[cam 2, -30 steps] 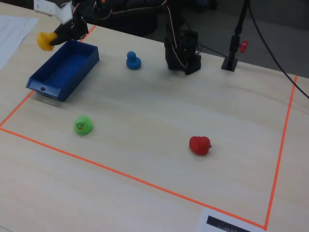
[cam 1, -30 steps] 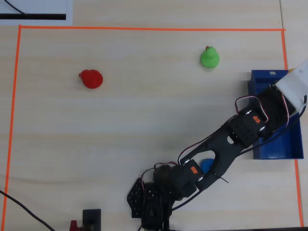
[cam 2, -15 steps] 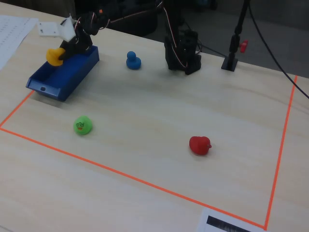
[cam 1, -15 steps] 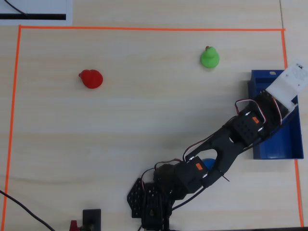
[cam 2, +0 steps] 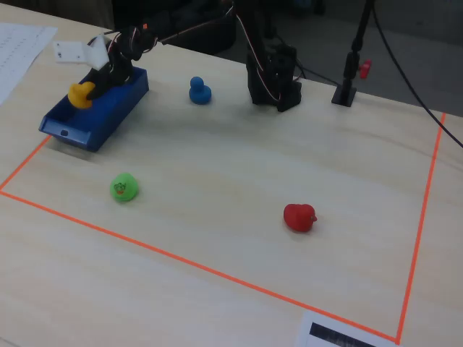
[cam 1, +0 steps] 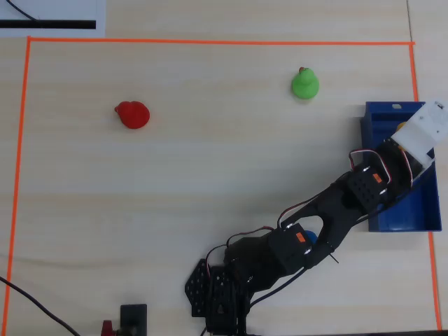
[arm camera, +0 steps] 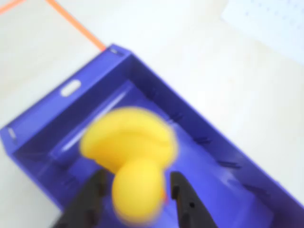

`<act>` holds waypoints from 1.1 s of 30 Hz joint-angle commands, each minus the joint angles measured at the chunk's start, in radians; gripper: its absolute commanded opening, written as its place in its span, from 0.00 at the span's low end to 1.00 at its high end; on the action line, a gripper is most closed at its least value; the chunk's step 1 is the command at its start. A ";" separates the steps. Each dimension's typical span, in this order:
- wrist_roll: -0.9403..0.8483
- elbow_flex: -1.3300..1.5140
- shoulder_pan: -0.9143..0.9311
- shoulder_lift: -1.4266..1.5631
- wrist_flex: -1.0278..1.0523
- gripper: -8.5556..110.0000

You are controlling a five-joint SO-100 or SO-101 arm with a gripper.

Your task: Grasp yellow duck and put it into box.

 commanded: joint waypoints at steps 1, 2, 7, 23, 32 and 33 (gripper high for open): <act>0.005 -0.057 0.006 0.014 -0.025 0.27; 0.009 -0.055 0.006 0.017 -0.025 0.27; 0.080 -0.057 -0.011 0.049 -0.021 0.22; 0.520 0.219 -0.388 0.653 0.285 0.07; 0.686 0.525 -0.761 1.014 0.612 0.07; 0.701 0.561 -0.799 1.049 0.635 0.07</act>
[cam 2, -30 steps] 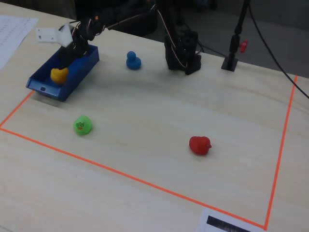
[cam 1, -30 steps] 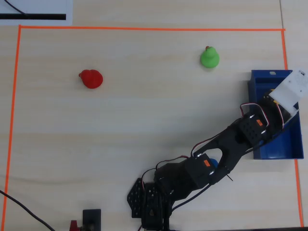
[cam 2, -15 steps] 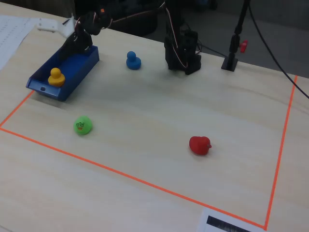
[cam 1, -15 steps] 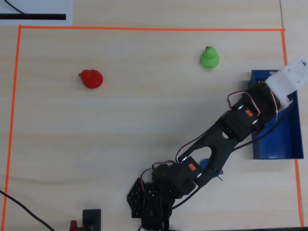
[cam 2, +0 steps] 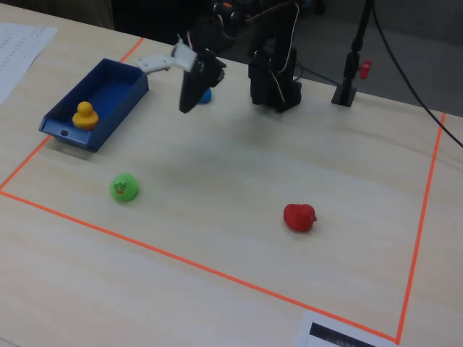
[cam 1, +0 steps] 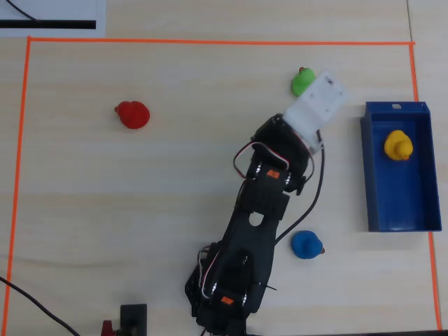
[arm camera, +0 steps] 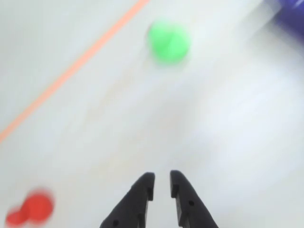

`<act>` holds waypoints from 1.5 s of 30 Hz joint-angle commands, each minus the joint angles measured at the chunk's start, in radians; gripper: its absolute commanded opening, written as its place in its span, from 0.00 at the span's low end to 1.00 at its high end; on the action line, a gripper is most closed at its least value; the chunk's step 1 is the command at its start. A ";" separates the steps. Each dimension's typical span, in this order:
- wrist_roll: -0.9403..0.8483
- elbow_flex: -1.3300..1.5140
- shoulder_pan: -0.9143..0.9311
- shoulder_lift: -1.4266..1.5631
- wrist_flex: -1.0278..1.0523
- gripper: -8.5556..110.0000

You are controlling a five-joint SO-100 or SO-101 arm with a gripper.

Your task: Grasp yellow duck and put it into box.

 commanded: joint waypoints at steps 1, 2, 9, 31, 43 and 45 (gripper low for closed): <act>0.052 0.080 -0.160 0.176 0.058 0.07; 0.066 0.118 -0.193 0.207 0.075 0.07; 0.069 0.442 -0.339 0.459 0.078 0.07; -0.098 1.066 -0.322 1.091 0.282 0.07; -0.127 1.066 -0.307 1.091 0.350 0.08; -0.127 1.066 -0.307 1.091 0.350 0.08</act>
